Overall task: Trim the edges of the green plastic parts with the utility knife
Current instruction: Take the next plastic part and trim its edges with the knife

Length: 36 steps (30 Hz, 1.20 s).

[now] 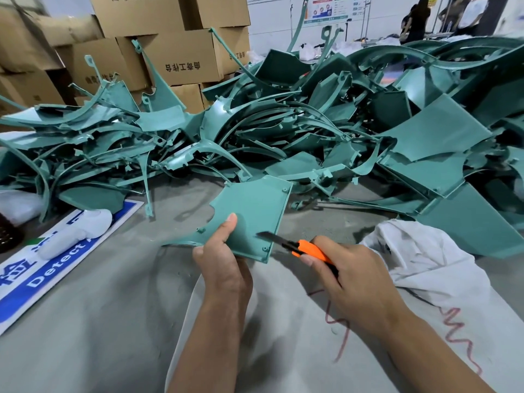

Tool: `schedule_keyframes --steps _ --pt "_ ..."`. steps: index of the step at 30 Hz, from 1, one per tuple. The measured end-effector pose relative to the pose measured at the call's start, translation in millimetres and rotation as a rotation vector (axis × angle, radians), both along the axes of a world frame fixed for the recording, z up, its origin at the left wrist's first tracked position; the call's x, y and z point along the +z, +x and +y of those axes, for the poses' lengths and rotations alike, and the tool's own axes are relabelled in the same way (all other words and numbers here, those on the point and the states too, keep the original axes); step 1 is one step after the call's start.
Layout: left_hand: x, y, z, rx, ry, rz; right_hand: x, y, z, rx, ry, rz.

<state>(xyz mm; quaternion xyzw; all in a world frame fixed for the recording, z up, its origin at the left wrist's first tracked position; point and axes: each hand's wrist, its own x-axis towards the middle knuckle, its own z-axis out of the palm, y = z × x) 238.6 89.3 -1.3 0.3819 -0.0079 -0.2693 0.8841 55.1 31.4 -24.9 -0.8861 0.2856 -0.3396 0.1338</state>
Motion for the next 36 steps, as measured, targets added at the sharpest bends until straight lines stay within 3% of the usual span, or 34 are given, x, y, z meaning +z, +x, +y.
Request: schedule_keyframes --steps 9,13,16,19,23,30,36 --pt "1.5 -9.1 4.1 -0.265 -0.118 -0.004 6.0 -11.0 -19.2 -0.255 -0.093 -0.290" --pt "3.6 -9.9 6.7 -0.352 -0.167 -0.029 2.2 -15.8 -28.6 -0.414 0.023 -0.375" --pt "4.5 -10.2 4.3 -0.329 -0.145 -0.027 5.5 -14.7 -23.9 -0.312 -0.033 -0.434" --pt "8.0 -10.6 4.6 -0.320 -0.125 -0.006 6.6 -5.6 -9.2 -0.060 -0.130 -0.391" --pt "11.6 -10.5 6.4 -0.346 -0.135 -0.006 4.4 4.8 7.1 0.135 -0.084 -0.328" --pt "12.9 -10.5 9.4 -0.372 -0.159 -0.051 4.7 8.0 12.1 0.231 -0.120 -0.205" --pt "14.3 -10.0 11.7 -0.413 -0.194 0.012 4.8 4.1 7.0 0.179 -0.092 -0.251"
